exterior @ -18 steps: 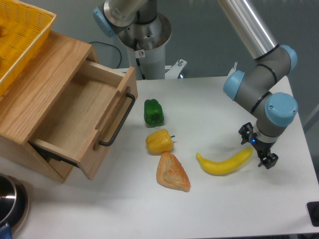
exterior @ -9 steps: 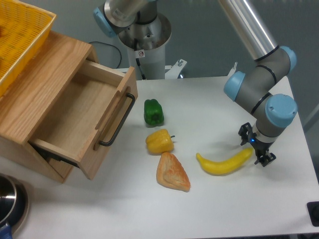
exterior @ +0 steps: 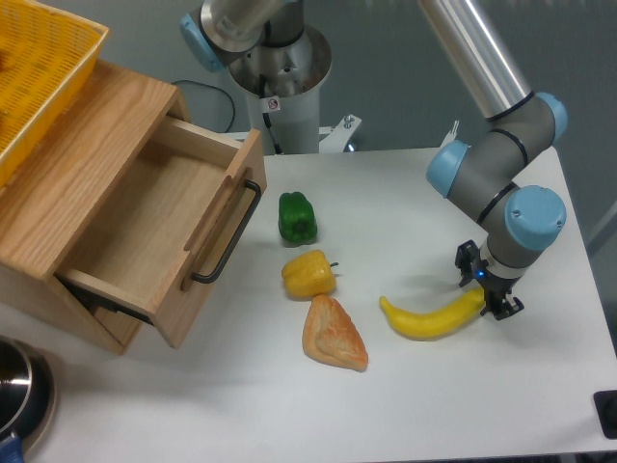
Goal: Pick up the banana
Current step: 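Close the gripper on the banana's stem end, then lift the gripped banana up off the table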
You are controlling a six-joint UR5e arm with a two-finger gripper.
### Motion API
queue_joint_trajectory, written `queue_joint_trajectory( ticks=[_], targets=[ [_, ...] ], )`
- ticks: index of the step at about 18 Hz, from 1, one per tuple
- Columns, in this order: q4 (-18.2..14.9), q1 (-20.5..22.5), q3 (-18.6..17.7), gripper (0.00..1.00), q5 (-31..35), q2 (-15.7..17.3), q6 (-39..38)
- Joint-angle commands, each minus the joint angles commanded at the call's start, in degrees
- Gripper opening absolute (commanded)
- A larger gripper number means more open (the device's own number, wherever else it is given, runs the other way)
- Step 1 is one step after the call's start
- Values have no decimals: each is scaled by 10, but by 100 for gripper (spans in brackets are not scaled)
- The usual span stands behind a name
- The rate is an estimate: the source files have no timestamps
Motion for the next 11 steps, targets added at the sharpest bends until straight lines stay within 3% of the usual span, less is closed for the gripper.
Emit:
queue_joint_trajectory(
  ticks=[4, 11],
  targets=[
    [0, -2, -3, 18, -1, 12, -7],
    [-8, -1, -4, 18, 4, 55, -9]
  ],
)
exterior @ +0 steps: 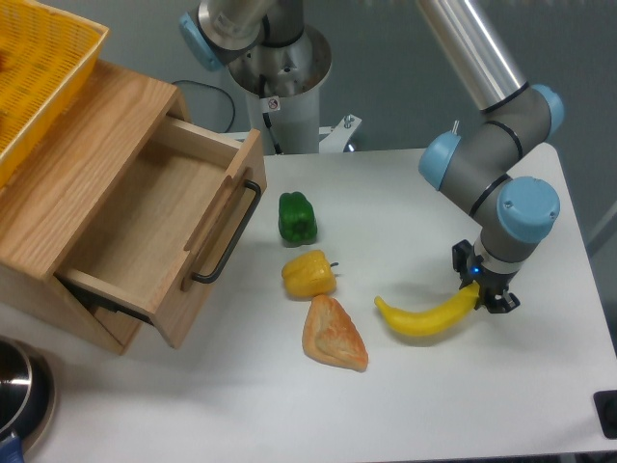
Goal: Pick up the banana
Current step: 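Lift the gripped banana up off the table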
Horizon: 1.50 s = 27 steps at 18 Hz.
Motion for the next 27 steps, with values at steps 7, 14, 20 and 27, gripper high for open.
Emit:
queue_joint_trajectory(
  ticks=[7, 14, 20, 27],
  targets=[
    [-82, 5, 3, 18, 0, 74, -1],
    [-150, 27, 7, 18, 0, 129, -16],
    [-198, 11, 13, 18, -3, 147, -60],
    [-230, -4, 27, 18, -6, 155, -71]
  ],
)
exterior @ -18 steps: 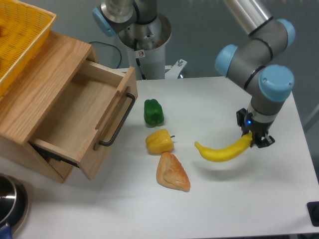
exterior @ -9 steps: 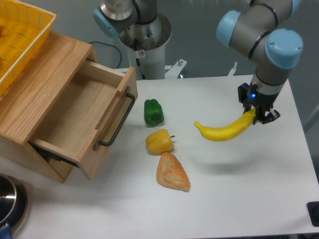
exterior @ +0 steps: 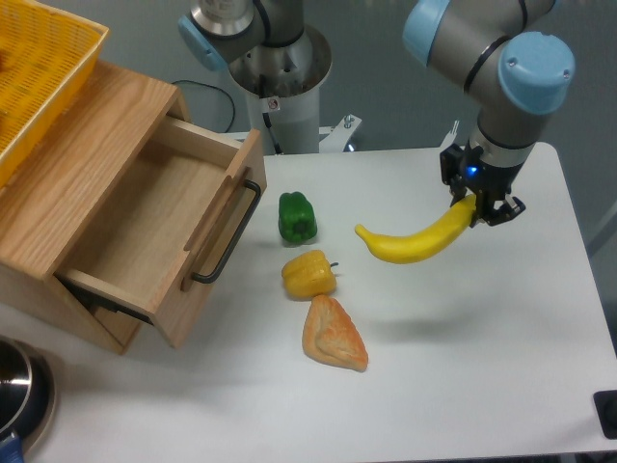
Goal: Pick up the banana
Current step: 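Lift the gripped banana up off the table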
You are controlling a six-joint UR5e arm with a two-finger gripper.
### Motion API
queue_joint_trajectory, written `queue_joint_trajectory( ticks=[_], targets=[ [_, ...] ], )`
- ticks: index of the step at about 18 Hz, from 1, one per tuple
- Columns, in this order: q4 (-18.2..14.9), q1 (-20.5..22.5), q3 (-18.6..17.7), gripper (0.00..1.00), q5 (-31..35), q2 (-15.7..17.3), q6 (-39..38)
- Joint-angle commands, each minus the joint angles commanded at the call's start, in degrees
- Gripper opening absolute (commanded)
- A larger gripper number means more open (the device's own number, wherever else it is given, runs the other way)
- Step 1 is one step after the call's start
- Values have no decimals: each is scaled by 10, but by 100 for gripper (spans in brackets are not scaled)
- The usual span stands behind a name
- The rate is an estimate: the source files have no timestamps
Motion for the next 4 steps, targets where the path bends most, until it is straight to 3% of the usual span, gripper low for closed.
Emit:
queue_joint_trajectory(
  ticks=[4],
  targets=[
    [-1, -1, -1, 18, 0, 0, -4]
  ],
)
